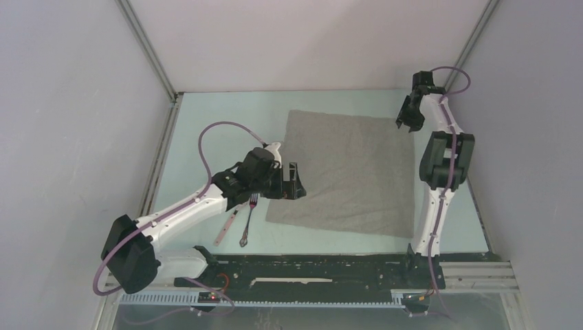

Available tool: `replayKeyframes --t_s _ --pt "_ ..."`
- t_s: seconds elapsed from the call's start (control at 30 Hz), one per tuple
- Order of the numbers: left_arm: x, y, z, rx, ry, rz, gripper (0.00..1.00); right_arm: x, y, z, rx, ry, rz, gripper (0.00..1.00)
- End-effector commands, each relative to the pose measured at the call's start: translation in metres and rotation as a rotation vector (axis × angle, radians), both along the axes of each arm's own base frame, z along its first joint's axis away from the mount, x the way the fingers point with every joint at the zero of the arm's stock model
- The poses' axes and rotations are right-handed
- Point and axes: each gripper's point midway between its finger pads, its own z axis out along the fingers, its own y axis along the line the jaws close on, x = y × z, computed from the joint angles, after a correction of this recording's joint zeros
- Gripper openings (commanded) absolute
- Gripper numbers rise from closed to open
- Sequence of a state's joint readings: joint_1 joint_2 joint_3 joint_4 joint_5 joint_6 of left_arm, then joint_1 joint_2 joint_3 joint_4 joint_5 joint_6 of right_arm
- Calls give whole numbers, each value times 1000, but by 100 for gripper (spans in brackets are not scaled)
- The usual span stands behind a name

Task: Fold the napkin into a case and place the utensils inside
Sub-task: Pick up the flattened napkin from the center of the board.

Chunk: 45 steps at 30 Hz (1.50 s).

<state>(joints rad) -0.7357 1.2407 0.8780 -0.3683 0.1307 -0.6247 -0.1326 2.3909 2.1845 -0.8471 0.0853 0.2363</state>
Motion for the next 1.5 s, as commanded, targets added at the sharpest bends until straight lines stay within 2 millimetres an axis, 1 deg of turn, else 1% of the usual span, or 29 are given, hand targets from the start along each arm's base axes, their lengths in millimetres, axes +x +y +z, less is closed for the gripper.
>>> replayKeyframes --t_s 0.0,0.03,0.1,0.13,0.17,0.2,0.27,0.3,0.33,0.4,0.43,0.5,0.57,0.7,0.9,0.97,1.03,1.1,1.2,1.33,1.47 --pt "-14 12 5 -38 -13 11 97 -91 60 89 16 -46 31 53" --pt "-19 15 5 -48 -19 8 98 -113 71 92 31 -67 37 56" --pt "-25 20 13 -81 -56 2 99 -157 101 99 108 -110 46 61" --pt "-28 22 19 -98 -78 -2 99 -179 110 97 156 -115 45 61" --pt "-30 24 23 -110 -96 -6 99 -207 116 97 203 -124 47 61" --pt "-33 25 32 -129 -120 -14 99 -228 118 95 235 -118 34 61" --pt "-37 28 43 -155 -155 -27 99 -268 115 85 268 -84 -12 59" --pt "-39 29 48 -167 -171 -32 99 -288 112 78 272 -52 -44 59" --pt "-40 29 53 -177 -185 -37 99 -307 103 70 286 -17 -115 59" --pt "-42 31 59 -189 -207 -44 99 -344 96 51 322 66 -219 60" --pt "-43 32 62 -194 -216 -47 99 -360 92 41 332 102 -272 60" --pt "-43 33 65 -200 -231 -43 99 -387 77 25 328 168 -409 60" --pt "-42 35 69 -210 -247 -28 98 -410 58 11 264 220 -580 59" --pt "-41 36 72 -212 -271 -34 98 -421 42 7 192 246 -726 58" --pt "-40 37 75 -183 -294 -50 98 -424 34 -7 196 310 -808 60" --pt "-40 36 75 -170 -301 -55 98 -422 34 -14 206 308 -823 61" --pt "-42 35 75 -168 -303 -61 98 -413 33 -19 222 291 -825 61" --pt "-44 33 74 -167 -300 -70 98 -408 34 -27 235 301 -811 63" --pt "-44 34 70 -152 -295 -68 98 -409 38 -36 253 331 -800 66" --pt "-43 37 69 -135 -302 -57 98 -406 42 -43 283 317 -802 66" --pt "-43 37 69 -130 -303 -57 98 -404 39 -44 286 304 -809 63"
